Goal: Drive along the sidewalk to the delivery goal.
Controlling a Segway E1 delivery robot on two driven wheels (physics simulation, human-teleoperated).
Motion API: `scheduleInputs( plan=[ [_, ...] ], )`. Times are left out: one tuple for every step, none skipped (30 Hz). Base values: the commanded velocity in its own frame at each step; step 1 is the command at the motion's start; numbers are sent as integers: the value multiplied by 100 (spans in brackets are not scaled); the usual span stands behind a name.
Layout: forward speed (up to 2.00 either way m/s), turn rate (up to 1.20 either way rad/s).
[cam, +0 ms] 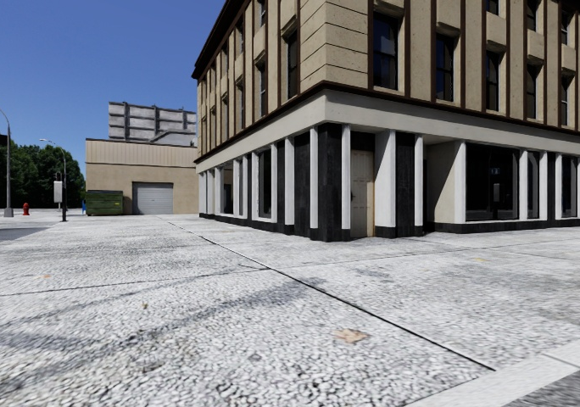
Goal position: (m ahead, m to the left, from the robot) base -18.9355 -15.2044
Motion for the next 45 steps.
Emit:
scheduleInputs(
  plan=[
    [0, 0],
    [0, 0],
    [0, 0],
    [0, 0],
    [0, 0],
    [0, 0],
    [0, 0],
    [0, 0],
    [0, 0],
    [0, 0],
    [0, 0],
    [0, 0],
    [0, 0],
    [0, 0],
    [0, 0],
    [0, 0],
    [0, 0],
    [0, 0],
    [0, 0],
    [0, 0],
    [0, 0],
    [0, 0],
    [0, 0],
    [0, 0],
    [0, 0],
    [0, 0],
    [0, 0],
    [0, 0],
    [0, 0],
    [0, 0],
    [64, 0],
    [64, 0],
    [102, 0],
    [123, 0],
    [129, 0],
    [129, 0],
    [130, 0],
    [131, 0],
    [139, 0],
    [139, 0],
    [145, 0],
    [144, 0],
    [132, -27],
    [132, -27],
    [131, -39]
  ],
)
